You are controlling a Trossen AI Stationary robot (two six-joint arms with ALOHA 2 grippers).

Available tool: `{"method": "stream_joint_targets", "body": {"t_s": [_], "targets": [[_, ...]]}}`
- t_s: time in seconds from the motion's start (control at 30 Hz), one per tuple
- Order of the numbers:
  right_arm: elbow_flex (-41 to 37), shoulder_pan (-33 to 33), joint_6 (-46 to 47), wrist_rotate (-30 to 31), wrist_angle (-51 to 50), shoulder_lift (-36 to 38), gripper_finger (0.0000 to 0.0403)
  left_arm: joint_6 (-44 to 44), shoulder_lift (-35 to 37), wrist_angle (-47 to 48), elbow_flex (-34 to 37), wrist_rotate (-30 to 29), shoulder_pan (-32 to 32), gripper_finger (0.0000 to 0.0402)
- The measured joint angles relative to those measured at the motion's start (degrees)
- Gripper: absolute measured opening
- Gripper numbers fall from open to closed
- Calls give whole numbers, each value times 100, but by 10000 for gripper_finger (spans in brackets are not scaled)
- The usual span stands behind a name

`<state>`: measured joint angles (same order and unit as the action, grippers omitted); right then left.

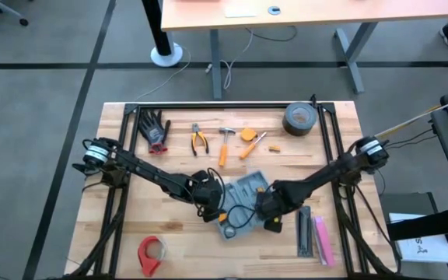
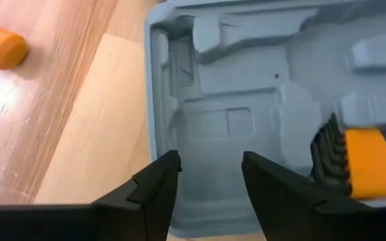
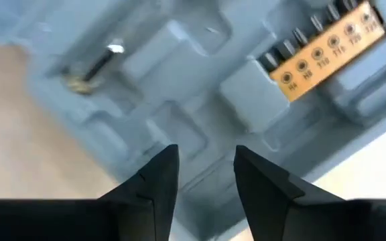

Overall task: Prefit tool cases
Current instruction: Remove the screwdriver bits from the gray tool box

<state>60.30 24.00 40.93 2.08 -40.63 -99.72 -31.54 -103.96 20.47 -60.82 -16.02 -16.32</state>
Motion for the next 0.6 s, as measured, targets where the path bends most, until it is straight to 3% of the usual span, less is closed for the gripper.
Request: {"method": "stream_joint_targets", "body": {"t_s": [0.13,0.33,0.6], "targets": [[375,256,436,-58,-14,-273,119,52,0,28,0,12,0,182],[1184,500,283,-121,-185,-917,112,58,11,33,-22,204,0,180],[1974,510,-57,279,-875,-902,107,-17,211,31,-31,353,-9,167]]}}
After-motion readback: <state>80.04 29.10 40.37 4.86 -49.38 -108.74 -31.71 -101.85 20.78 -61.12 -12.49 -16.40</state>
